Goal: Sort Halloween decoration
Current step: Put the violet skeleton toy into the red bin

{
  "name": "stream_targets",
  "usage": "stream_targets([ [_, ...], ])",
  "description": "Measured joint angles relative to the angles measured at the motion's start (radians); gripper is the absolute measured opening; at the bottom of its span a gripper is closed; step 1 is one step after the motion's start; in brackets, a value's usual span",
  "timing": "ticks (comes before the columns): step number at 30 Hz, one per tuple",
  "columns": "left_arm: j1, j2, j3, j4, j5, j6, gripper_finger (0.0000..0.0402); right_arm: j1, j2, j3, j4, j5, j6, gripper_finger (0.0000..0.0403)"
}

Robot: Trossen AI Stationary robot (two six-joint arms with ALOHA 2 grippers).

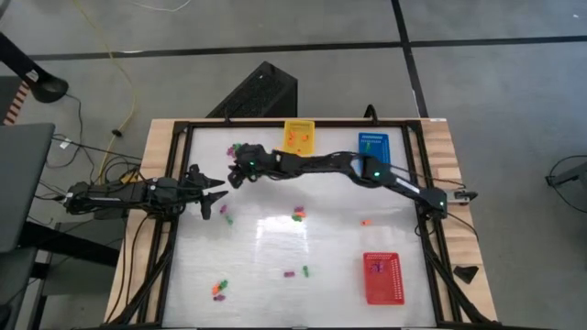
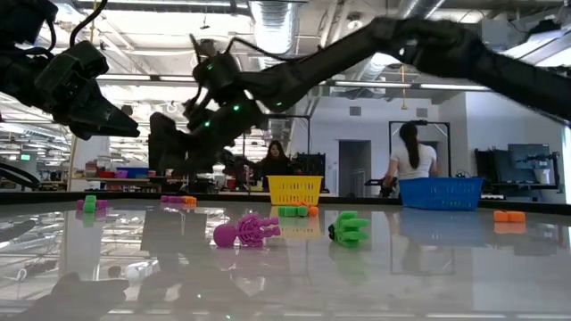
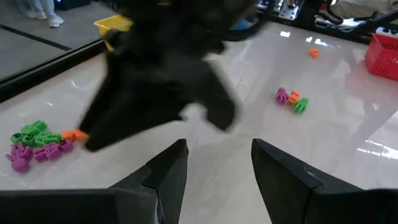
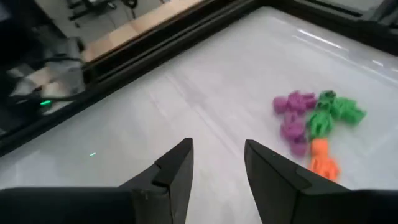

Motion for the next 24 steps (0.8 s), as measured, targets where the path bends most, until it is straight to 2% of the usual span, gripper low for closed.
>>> stream_targets([
  [2,0.0,0.0,0.0,0.0,0.0,0.0,0.0169,-0.012,0.06,0.116,-0.063,0.018,-0.001,0.0178],
  [3,0.0,0.0,0.0,0.0,0.0,0.0,0.0169,-0.019,0.075,0.126,-0.052,0.02,-0.007,0.0181],
  [5,0.0,0.0,0.0,0.0,0.0,0.0,0.0169,-0.03,0.074,0.082,0.024,0.021,-0.014,0.0188],
  [13,0.0,0.0,0.0,0.0,-0.001,0.0,0.0169,-0.057,0.09,0.081,-0.011,0.073,0.058,0.0201],
  [20,0.0,0.0,0.0,0.0,-0.001,0.0,0.0169,-0.055,0.095,0.08,-0.035,0.079,0.06,0.018],
  [24,0.0,0.0,0.0,0.0,-0.001,0.0,0.0169,-0.052,0.096,0.08,-0.012,0.071,-0.036,0.017],
])
